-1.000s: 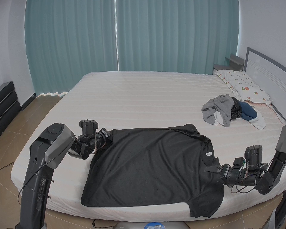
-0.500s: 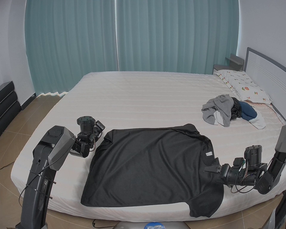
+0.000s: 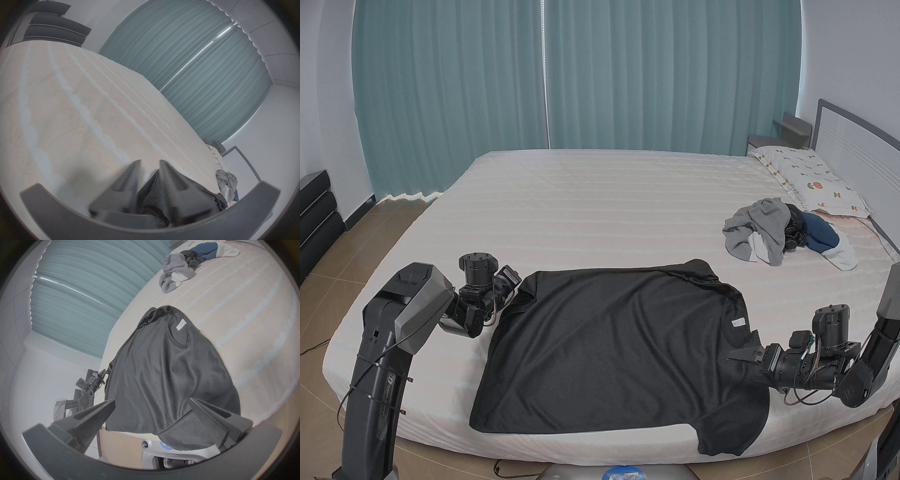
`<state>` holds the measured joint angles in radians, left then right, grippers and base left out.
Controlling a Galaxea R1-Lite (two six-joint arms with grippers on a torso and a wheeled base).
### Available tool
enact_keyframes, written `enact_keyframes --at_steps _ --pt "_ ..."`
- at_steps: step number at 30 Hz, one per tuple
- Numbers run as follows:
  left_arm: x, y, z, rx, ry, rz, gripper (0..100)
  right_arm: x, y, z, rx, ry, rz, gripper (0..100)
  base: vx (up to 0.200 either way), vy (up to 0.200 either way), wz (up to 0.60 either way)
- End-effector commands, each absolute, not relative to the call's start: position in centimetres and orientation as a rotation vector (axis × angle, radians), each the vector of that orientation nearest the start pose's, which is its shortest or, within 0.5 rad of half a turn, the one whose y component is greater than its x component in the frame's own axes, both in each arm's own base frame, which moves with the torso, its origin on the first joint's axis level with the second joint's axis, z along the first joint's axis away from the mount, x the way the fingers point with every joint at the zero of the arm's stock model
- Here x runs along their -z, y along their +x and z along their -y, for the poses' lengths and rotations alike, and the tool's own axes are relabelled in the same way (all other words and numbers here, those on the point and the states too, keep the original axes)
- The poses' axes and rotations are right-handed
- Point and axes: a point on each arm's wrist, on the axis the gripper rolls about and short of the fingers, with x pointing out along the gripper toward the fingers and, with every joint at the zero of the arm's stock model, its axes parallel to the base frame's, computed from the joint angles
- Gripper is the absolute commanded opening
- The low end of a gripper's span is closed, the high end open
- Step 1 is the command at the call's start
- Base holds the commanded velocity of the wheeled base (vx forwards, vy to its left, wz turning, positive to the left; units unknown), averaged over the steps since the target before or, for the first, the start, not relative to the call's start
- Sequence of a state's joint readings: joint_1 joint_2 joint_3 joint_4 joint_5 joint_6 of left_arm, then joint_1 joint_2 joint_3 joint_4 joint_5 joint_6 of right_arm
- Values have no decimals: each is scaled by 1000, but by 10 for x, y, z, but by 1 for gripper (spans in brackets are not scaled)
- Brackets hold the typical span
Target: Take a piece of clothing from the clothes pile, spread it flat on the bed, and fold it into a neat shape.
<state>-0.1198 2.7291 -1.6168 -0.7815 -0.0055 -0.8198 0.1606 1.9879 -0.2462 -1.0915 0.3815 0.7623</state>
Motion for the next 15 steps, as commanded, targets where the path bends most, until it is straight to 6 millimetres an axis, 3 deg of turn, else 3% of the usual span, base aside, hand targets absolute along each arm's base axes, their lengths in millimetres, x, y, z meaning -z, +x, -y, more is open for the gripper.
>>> enact_keyframes --at_steps 1,15 --pt "30 511 64 6 -796 -367 100 -27 242 -48 -247 789 -829 100 0 0 0" --pt "40 499 84 98 -783 -463 100 -27 237 -50 -255 782 -839 100 0 0 0"
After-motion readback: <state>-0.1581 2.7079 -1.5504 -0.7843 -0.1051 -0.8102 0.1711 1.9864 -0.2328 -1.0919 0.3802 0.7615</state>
